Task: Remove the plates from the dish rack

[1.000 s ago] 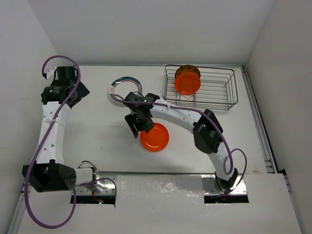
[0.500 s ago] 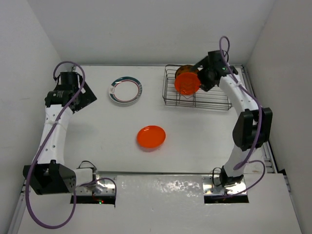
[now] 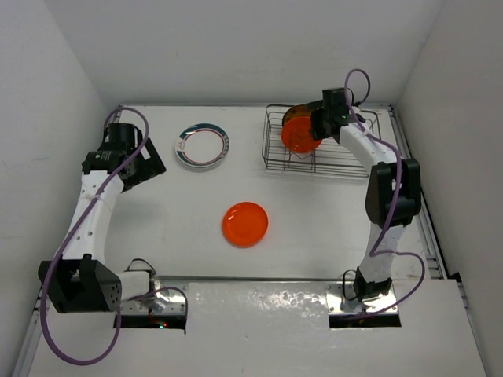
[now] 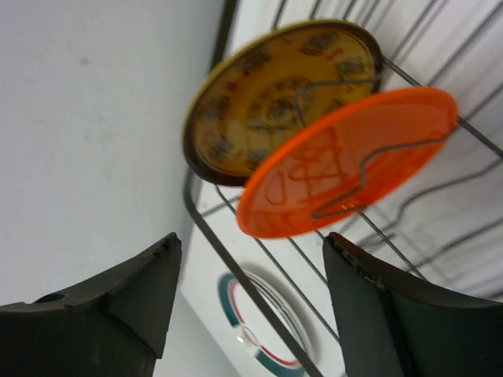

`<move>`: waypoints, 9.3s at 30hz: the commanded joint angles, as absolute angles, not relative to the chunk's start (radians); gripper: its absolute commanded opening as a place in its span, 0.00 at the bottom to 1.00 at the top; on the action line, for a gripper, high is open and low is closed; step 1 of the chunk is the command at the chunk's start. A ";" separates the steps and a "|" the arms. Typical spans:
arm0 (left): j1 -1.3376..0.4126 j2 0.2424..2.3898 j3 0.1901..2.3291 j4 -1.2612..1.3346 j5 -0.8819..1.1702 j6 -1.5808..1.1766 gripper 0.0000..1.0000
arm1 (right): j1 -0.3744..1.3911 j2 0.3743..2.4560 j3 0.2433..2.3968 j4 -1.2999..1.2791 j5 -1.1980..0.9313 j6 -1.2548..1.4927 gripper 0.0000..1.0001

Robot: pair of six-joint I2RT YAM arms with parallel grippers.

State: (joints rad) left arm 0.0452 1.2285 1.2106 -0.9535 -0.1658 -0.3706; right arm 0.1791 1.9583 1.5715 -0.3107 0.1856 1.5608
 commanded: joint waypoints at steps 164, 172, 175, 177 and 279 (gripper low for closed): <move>-0.023 1.292 1.158 -0.885 -0.140 -0.308 1.00 | 0.101 2.218 1.888 -0.120 0.144 1.928 0.07; -0.023 1.279 1.164 -0.890 -0.133 -0.308 1.00 | 0.103 2.117 1.839 -0.006 0.084 1.968 0.00; -0.023 1.269 1.163 -0.891 -0.138 -0.311 1.00 | 0.103 2.057 1.809 0.066 0.071 1.971 0.00; -0.023 1.259 1.163 -0.893 -0.156 -0.314 1.00 | 0.103 1.999 1.786 0.124 0.060 1.976 0.00; -0.163 0.828 1.103 -0.876 -0.560 -0.354 1.00 | 0.425 1.008 1.622 -1.411 0.710 0.328 0.99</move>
State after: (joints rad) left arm -0.1562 0.8177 1.1091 -0.8780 -0.5255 -0.3313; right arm 0.4271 1.0168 1.6264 -1.3193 0.6899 0.3145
